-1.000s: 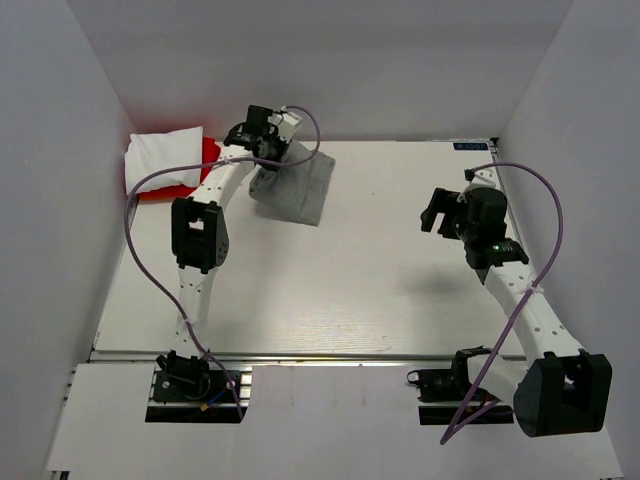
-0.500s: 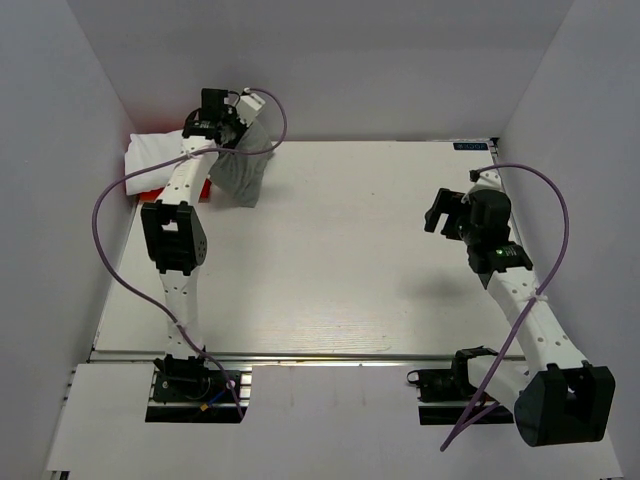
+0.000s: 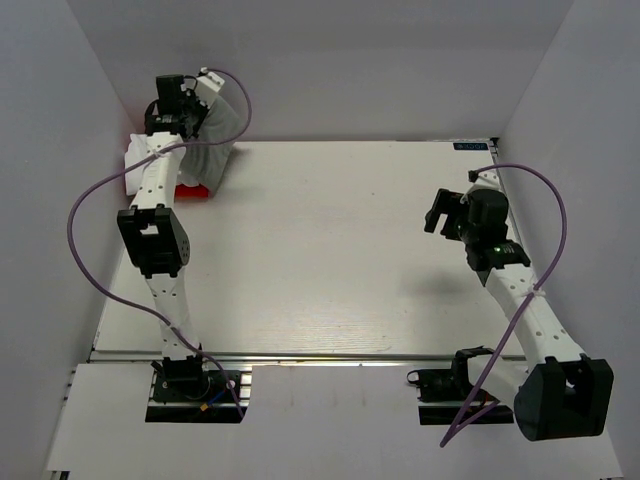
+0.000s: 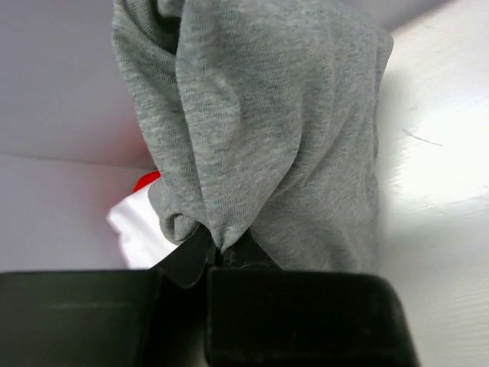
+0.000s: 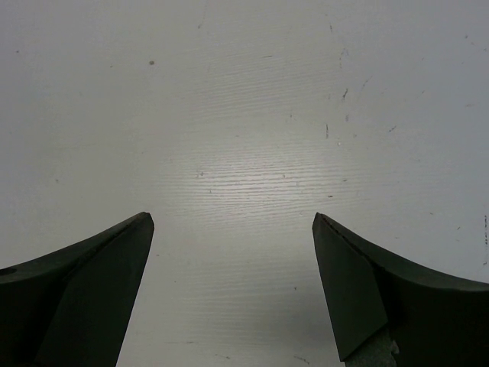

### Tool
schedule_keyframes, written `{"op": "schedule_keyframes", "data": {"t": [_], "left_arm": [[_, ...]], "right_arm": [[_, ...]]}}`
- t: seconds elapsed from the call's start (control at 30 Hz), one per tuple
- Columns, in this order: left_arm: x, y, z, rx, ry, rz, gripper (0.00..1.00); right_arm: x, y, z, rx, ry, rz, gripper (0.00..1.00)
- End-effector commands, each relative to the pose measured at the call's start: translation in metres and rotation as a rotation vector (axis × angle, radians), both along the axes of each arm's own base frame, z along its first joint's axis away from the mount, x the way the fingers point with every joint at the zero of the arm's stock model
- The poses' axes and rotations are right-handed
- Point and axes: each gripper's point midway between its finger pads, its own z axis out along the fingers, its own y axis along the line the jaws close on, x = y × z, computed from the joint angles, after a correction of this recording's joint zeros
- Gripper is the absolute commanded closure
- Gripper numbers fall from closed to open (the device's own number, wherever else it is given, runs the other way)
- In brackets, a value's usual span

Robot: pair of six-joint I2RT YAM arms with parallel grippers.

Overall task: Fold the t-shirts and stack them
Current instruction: Put the neatly folded tshirt into the corner of the board with the left arm

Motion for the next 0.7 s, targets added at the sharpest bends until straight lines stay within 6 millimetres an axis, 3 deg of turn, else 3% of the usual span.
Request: {"op": "schedule_keyframes", "data": {"t": [0.0, 0.2, 0.3, 0.53, 0.67], "left_arm": [[-0.017, 0.029, 0.123, 0.011, -0.273, 0.06, 1.0], [-0.028, 0.072, 0.142, 0.0, -0.325, 0.134, 1.0], [-0.027, 0.084, 0.134, -0.012, -0.321, 0.143, 1.0], [-0.006, 0.104, 0.066, -0.043, -0.219, 0.173, 1.0], [-0.002, 0.108, 0.054, -0.045, -0.207, 0.199, 1.0]], "right_arm": [[0.004, -0.001, -0.007, -0.008, 0.021, -0.007, 0.1], [0.007, 0.001, -0.015, -0.007, 0.046, 0.003, 0.1], [0.009, 0.002, -0.018, -0.004, 0.062, 0.0, 0.1], [0.01, -0.003, -0.021, -0.023, 0.08, -0.022, 0.1], [0.012, -0.001, -0.022, -0.014, 0.09, -0.017, 0.1]]}}
